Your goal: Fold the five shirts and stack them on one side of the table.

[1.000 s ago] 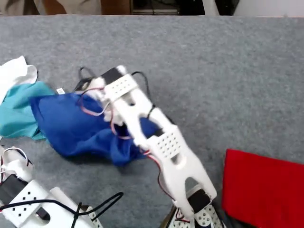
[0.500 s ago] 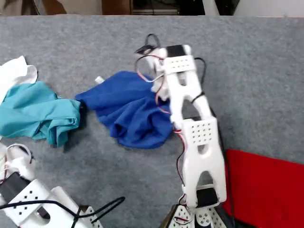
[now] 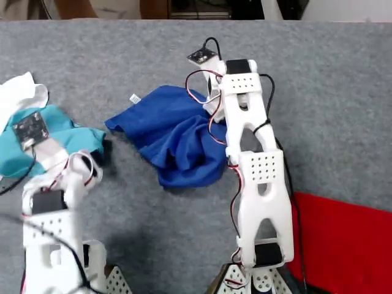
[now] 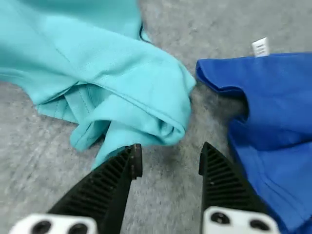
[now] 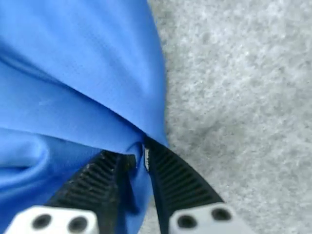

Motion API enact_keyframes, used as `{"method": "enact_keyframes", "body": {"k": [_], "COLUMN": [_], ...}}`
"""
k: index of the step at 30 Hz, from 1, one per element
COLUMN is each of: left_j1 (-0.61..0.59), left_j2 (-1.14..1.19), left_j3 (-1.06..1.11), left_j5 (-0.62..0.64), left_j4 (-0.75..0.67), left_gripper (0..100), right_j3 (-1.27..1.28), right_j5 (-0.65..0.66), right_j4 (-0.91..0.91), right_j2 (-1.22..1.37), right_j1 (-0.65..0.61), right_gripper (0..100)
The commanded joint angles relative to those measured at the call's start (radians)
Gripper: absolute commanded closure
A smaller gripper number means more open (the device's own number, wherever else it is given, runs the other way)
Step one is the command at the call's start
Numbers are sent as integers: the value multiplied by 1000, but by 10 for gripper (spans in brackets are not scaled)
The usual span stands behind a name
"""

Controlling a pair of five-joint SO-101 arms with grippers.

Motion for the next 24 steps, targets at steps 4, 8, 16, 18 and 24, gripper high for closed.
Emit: {"method": "enact_keyframes", "body": {"k": [4,8,16,18,24], "left_j1": [-18,-133,-451,-509,-568], "left_j2": [484,777,1125,1150,1161], "left_j3": [-184,-371,-766,-872,-1178], "left_j5": [6,6,5,5,32], "left_j4": [-226,-275,-133,-66,169], "left_gripper": [798,867,982,980,975], "right_j3": [-39,-35,-33,-33,-33], "right_j5": [-12,-12,-12,-12,-12], "right_j4": [-12,-12,-12,-12,-12], "right_j2": [1,1,1,1,1], "right_j1": [33,33,31,31,31], "right_gripper": [990,990,990,990,990]}}
